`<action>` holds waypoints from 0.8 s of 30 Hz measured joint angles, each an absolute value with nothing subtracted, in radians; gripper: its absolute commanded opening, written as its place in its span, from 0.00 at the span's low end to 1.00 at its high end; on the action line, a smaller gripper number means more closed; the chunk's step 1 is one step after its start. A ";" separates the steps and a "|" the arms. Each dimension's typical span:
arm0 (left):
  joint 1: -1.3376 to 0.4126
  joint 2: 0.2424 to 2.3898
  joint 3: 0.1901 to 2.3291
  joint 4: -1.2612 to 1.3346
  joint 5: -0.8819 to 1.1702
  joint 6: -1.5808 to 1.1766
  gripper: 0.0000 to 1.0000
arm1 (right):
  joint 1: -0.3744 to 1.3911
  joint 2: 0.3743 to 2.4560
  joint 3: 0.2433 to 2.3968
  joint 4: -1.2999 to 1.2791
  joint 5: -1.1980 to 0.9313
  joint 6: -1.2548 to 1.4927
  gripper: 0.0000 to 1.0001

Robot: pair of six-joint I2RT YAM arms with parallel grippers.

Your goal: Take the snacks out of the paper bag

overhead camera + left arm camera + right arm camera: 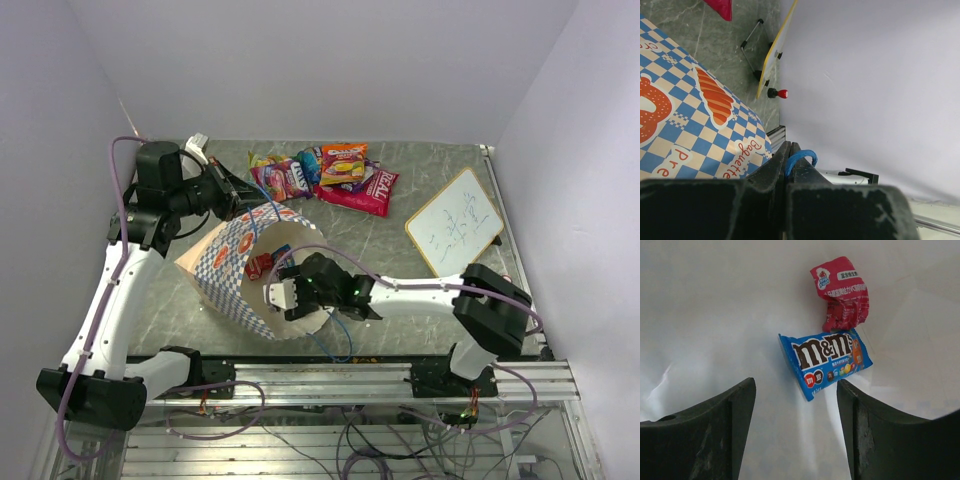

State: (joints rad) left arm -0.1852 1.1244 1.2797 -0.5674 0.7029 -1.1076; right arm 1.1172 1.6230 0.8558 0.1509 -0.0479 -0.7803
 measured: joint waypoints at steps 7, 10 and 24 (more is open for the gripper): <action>-0.186 1.124 1.280 -0.570 0.704 -1.106 0.07 | 1.106 1.750 0.939 0.171 -0.008 -0.785 0.60; -0.186 1.124 1.280 -0.574 0.704 -1.103 0.07 | 1.099 1.787 0.971 0.191 0.023 -0.781 0.46; -0.187 1.105 1.272 -0.581 0.704 -1.095 0.07 | 1.067 1.821 1.004 0.188 0.031 -0.759 0.00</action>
State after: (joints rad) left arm -0.1867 1.1053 1.2724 -0.5812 0.7036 -1.0946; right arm 1.0668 1.8206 1.0039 0.1879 0.0315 -0.7586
